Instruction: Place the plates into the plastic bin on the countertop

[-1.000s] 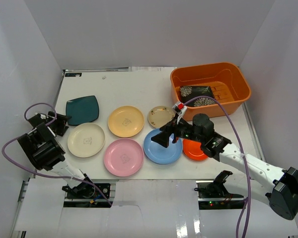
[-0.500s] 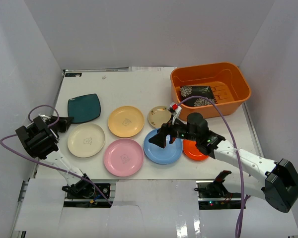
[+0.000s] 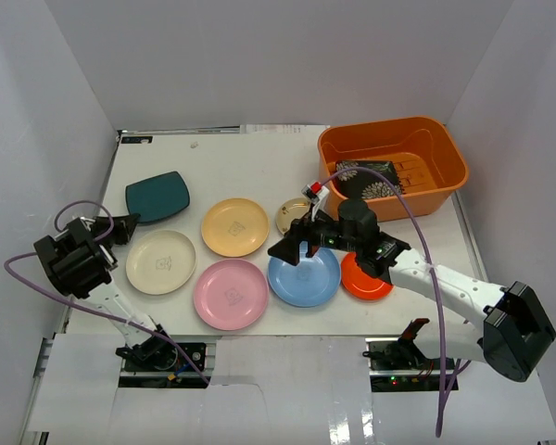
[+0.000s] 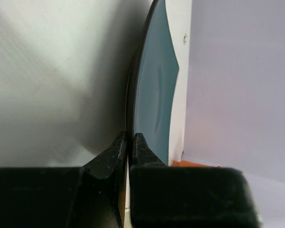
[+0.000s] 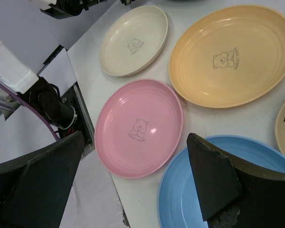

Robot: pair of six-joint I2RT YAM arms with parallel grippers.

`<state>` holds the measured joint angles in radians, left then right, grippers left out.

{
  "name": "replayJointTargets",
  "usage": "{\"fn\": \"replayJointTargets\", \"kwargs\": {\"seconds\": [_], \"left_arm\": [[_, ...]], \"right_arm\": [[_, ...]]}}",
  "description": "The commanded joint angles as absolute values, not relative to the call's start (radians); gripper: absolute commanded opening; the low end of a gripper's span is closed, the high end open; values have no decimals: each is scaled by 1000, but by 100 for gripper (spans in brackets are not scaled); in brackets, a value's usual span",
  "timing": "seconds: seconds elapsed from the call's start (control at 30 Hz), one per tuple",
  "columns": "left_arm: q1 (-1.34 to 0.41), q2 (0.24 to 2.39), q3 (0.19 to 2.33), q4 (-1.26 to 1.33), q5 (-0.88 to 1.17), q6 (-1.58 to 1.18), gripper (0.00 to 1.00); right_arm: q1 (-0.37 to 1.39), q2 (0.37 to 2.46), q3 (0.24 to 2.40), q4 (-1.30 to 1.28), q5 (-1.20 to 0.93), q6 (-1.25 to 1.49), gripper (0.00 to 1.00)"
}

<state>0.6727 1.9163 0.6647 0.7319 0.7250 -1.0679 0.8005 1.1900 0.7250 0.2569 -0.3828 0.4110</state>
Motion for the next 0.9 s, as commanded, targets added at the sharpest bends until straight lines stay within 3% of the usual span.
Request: {"fn": "replayJointTargets", "kwargs": {"seconds": [0.0, 0.37, 0.4, 0.6, 0.87], "left_arm": [[649, 1792, 715, 805, 762, -1164, 0], [548, 1652, 743, 979, 779, -1354, 0], [525, 1613, 735, 980, 782, -1355, 0], [250, 1357, 620, 764, 704, -1238, 0], [118, 1163, 581, 669, 693, -1247, 0]], "right_arm": [[807, 1210, 805, 276, -376, 402, 95], [805, 1313, 883, 358, -384, 523, 99], [807, 1322, 903, 342, -355, 523, 96], [773, 1408, 1104, 215, -216, 523, 90], [631, 1309, 1039, 143, -137, 545, 90]]}}
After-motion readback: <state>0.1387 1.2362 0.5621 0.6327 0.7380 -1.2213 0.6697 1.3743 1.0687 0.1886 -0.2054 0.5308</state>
